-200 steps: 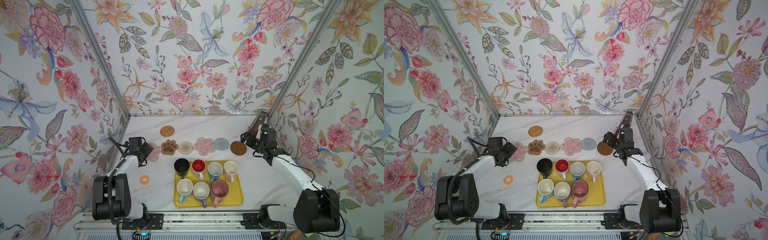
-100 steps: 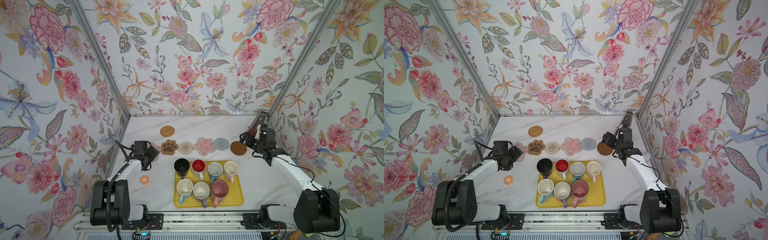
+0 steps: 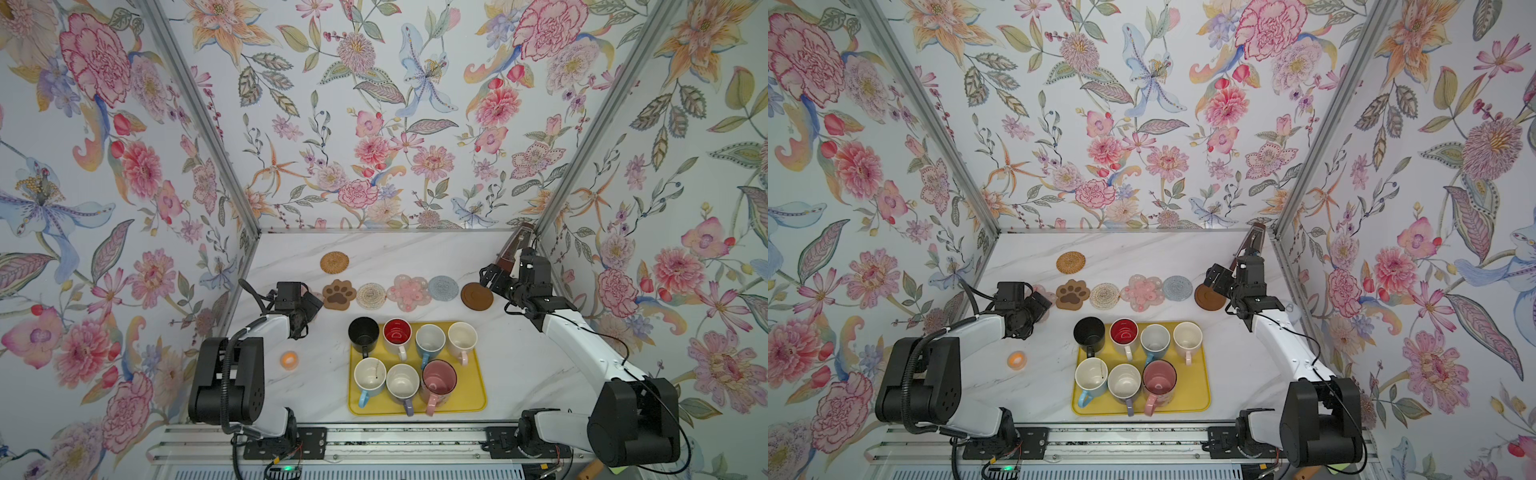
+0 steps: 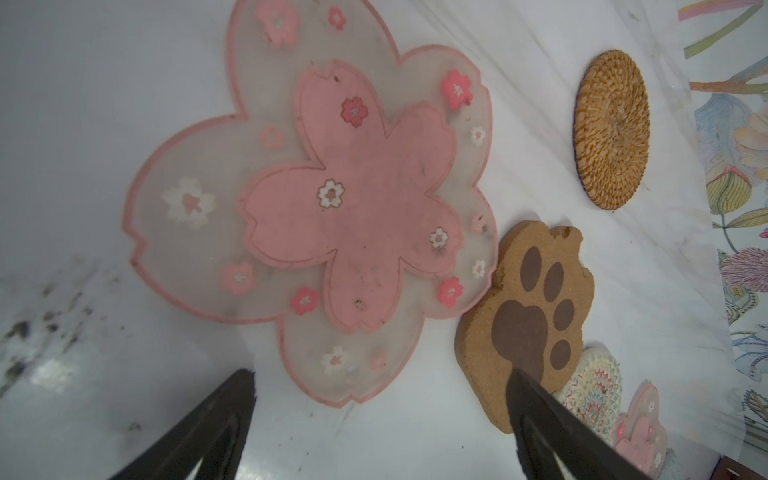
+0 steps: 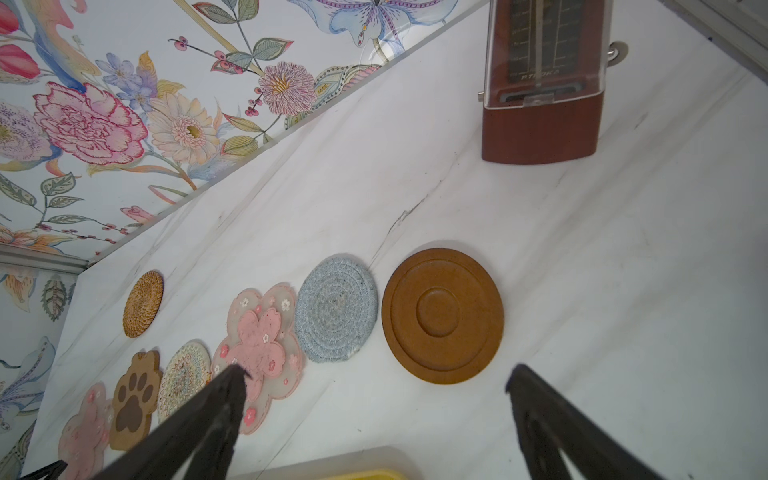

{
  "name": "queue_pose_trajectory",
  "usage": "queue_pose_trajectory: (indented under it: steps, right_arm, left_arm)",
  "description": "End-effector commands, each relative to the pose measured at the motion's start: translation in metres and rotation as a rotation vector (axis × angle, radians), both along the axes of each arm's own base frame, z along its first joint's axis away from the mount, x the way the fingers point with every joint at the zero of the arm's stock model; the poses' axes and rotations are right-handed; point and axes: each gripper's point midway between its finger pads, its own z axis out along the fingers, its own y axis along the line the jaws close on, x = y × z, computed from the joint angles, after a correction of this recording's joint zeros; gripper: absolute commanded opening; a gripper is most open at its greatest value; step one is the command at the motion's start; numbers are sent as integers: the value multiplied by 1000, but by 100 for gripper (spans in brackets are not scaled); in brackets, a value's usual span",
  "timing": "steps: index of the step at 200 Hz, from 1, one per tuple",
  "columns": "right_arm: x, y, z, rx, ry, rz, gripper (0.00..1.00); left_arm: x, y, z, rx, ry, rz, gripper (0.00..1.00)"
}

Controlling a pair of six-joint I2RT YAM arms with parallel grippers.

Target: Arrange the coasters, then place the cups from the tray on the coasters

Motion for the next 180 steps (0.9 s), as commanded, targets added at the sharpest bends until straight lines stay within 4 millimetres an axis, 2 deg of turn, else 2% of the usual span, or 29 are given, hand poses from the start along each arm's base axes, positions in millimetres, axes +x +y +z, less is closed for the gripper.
queue_pose_trajectory:
  steps: [1,46,48,52,180]
  right_arm:
    - [-2,-1,10,-8,-21,-7,99]
    - [-5,-2,13,-12,-21,-11,99]
    - [-5,-2,13,-11,-22,-11,99]
    - [-5,-2,13,-13,-22,-12,99]
    - [-13,-6,18,-26,-28,-24,99]
  left_arm:
    - [-1,0,-11,-13,7,25,96]
    - [9,7,-3,2,-35,58,96]
    - [8,7,-11,3,-13,58,96]
    - [7,8,-14,4,-4,59,96]
    - [23,21,-21,26,-11,51,96]
